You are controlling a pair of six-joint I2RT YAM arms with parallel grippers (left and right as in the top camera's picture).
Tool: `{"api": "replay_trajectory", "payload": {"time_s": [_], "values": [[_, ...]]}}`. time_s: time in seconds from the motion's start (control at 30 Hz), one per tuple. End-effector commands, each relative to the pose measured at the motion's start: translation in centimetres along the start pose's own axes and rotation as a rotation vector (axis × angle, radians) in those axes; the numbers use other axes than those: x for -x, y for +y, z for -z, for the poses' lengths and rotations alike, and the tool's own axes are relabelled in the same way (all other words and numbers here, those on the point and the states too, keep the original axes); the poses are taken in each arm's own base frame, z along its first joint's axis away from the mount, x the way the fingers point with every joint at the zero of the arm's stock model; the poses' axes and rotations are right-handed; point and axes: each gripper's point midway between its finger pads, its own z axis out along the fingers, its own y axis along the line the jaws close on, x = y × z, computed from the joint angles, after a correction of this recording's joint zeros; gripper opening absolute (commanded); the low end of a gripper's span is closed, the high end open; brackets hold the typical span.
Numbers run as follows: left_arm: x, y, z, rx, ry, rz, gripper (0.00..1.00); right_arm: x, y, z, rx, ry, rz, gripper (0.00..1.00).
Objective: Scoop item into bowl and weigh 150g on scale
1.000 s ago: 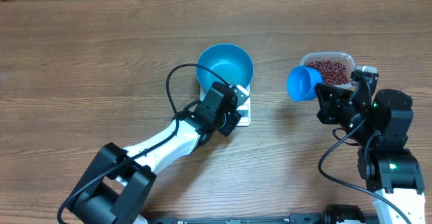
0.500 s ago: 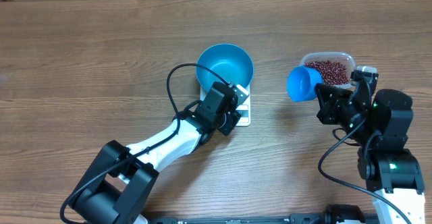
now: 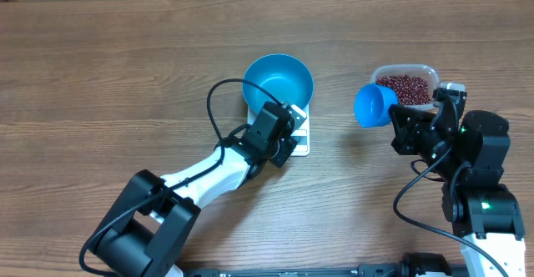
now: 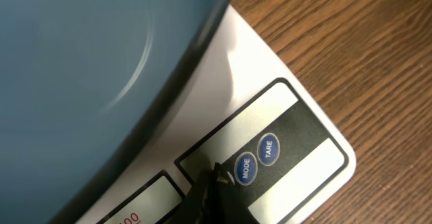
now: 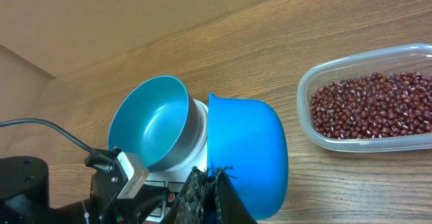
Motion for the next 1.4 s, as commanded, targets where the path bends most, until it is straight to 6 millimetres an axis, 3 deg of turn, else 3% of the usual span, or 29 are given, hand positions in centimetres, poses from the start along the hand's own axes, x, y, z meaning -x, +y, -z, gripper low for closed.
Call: {"api": "replay_trajectory", "payload": {"time_s": [0.0, 1.37], "values": [[-0.5, 0.1, -0.5, 0.017, 0.014, 0.008, 0.04, 1.1, 0.2, 0.4, -0.004, -0.03, 0.014, 0.04], [-0.3, -1.0, -0.5, -0.047, 0.003, -0.067, 0.04, 1.1, 0.2, 0.4, -0.004, -0.03, 0.013, 0.04]]}}
